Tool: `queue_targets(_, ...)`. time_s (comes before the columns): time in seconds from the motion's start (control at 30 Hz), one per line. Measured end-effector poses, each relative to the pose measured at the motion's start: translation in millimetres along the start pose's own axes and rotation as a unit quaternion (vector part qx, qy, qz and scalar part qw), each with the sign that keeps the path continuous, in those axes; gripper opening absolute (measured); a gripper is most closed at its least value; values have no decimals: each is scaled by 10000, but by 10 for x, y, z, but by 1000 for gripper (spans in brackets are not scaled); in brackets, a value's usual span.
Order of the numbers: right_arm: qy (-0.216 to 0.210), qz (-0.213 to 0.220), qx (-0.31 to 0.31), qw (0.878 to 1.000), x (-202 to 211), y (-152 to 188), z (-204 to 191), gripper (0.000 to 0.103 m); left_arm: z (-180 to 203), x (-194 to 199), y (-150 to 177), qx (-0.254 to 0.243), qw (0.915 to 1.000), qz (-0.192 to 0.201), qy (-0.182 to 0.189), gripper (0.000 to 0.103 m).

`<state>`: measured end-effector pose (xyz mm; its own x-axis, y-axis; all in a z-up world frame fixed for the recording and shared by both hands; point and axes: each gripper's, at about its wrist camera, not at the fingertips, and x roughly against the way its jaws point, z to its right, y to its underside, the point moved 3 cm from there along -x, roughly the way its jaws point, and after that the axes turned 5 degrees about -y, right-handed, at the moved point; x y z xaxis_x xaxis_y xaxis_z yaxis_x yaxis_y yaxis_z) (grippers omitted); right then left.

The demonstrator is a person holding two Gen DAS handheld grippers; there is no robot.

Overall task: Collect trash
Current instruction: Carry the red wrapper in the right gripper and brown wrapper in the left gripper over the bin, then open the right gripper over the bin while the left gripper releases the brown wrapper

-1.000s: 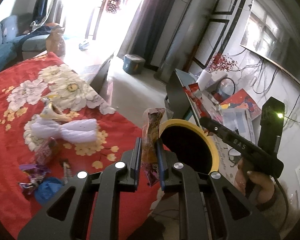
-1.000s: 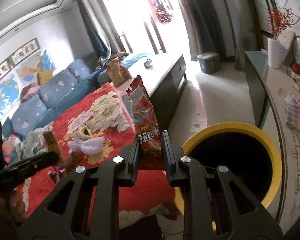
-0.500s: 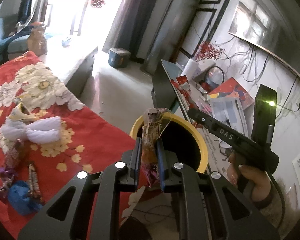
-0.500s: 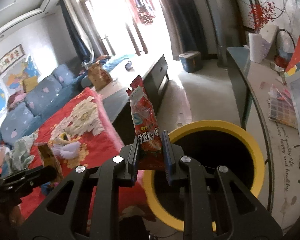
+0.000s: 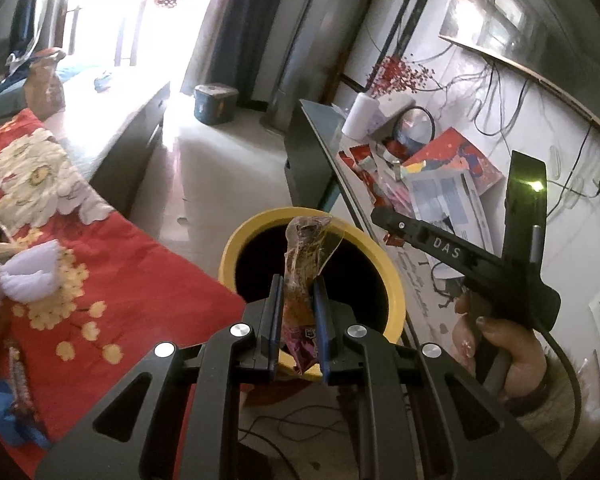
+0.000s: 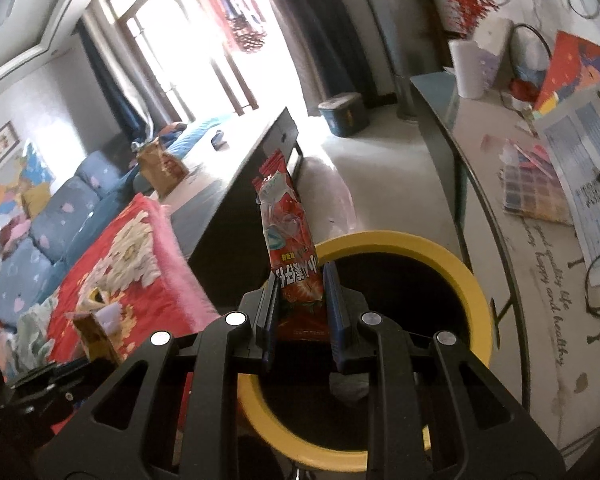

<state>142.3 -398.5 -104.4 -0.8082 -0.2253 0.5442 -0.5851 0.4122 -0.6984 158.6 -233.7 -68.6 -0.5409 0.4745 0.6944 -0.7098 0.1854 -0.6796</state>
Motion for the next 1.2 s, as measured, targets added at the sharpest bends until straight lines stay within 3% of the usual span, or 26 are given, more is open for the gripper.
queue_targets(0.43,318,-119,-415,9986,-67,63,501,16,276,-458,-9,-305,9992,-245,53,14)
queue_targets(0.93,462,-434,-675,9957,-244,212,852,16,338,-1059,121,-414,9966,-692,144,14)
queue_targets(1.07,473,-482,-769,9948,-278,242,908,21,335,-1171,146,-429,9959,-775,160,14)
queue_targets(1.1,472,-506,-795,9944,-287,252,923,26,342,-1198,154,-442,9959,-775,127,15)
queue_targets(1.13,482,-518,-824,9941,-293,262,938,32,333,-1212,149,-435,9960,-771,102,17)
queue_targets(1.2,506,-509,-843,9939,-291,270,950,44,292,-1239,135,-360,9963,-776,17,39)
